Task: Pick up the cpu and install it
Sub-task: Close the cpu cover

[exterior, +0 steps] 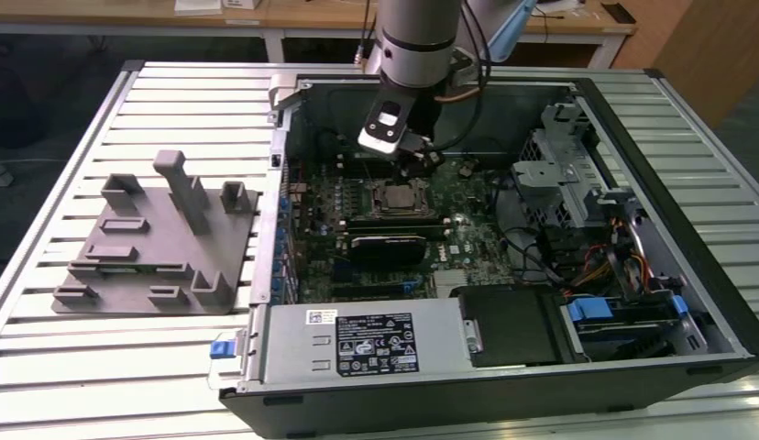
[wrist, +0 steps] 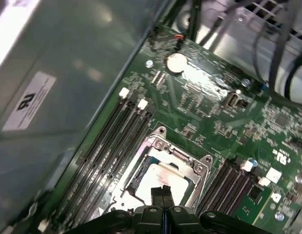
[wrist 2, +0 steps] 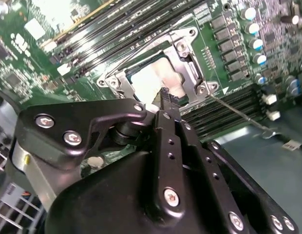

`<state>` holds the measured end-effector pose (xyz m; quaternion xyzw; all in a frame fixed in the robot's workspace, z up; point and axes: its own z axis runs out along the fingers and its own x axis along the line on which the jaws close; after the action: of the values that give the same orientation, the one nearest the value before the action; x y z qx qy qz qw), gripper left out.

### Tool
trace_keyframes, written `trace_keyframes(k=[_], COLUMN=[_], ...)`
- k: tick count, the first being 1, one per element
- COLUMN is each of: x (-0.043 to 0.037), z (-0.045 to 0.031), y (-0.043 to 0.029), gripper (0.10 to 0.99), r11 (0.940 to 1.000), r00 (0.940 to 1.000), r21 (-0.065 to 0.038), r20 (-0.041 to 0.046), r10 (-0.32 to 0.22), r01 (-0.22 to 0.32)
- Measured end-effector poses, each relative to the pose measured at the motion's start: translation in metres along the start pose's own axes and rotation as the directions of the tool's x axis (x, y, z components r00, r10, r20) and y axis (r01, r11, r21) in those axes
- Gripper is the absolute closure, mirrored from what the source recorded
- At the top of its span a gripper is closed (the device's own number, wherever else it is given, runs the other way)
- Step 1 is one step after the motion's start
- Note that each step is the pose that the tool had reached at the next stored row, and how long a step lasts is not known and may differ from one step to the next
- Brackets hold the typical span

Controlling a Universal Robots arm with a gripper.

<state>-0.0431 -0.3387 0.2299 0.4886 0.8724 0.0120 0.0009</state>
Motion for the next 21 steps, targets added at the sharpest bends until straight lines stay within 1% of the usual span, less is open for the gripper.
trace_keyframes(k=[3,6,9,11,13,16,19,21], x=[0.0000,0.0000,0.0000,0.0000,0.0000,0.0000,0.0000,0.0000], z=[0.0001,0.0003,0.0004,0.0005,0.0006,0.0007,0.0009,0.0011], y=[0.0000,0.0000,0.0000,0.0000,0.0000,0.0000,0.0000,0.0000], gripper=[0.980,0.980,0.980,0.980,0.980,0.980,0.980,0.980], r11=[0.9985,0.9941,0.9867,0.9800,0.9722,0.9581,0.9407,0.9279], r00=[0.9985,0.9941,0.9867,0.9800,0.9722,0.9581,0.9407,0.9279], r21=[0.001,0.001,0.001,0.002,0.002,0.002,0.002,0.002], r20=[-0.0011,-0.0024,-0.0036,-0.0045,-0.0053,-0.0066,-0.0079,-0.0088], r10=[-0.055,-0.109,-0.163,-0.199,-0.234,-0.286,-0.339,-0.373], r01=[0.055,0.109,0.163,0.199,0.234,0.286,0.339,0.373])
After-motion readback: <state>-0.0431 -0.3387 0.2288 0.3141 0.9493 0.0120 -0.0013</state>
